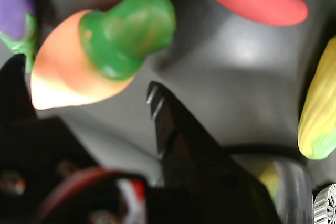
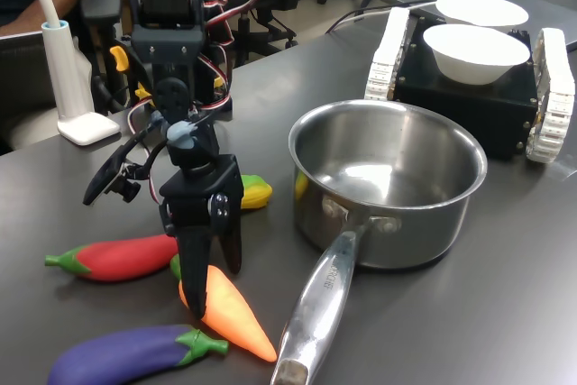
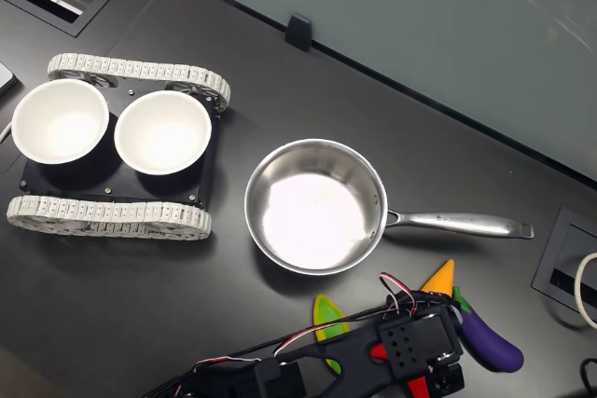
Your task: Pick up the carrot and place them in the pan
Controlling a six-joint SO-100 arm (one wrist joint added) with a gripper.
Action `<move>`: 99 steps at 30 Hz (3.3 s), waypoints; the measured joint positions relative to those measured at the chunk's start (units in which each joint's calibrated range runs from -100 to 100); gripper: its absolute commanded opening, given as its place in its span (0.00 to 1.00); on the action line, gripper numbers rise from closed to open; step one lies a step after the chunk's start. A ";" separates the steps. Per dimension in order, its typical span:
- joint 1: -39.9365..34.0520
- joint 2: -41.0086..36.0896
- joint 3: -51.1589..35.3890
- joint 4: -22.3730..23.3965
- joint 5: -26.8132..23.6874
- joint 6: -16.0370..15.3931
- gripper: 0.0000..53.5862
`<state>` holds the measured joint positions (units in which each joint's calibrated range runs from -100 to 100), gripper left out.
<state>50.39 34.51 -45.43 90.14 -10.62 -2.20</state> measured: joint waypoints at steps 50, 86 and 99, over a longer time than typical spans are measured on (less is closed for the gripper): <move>3.74 6.31 -4.43 -4.84 -0.15 -7.90 0.00; 4.18 -12.63 9.59 -2.29 2.93 -3.12 0.00; 5.28 -28.62 10.95 -0.17 5.91 -3.12 0.00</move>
<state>55.67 5.89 -34.48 89.97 -4.71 -5.33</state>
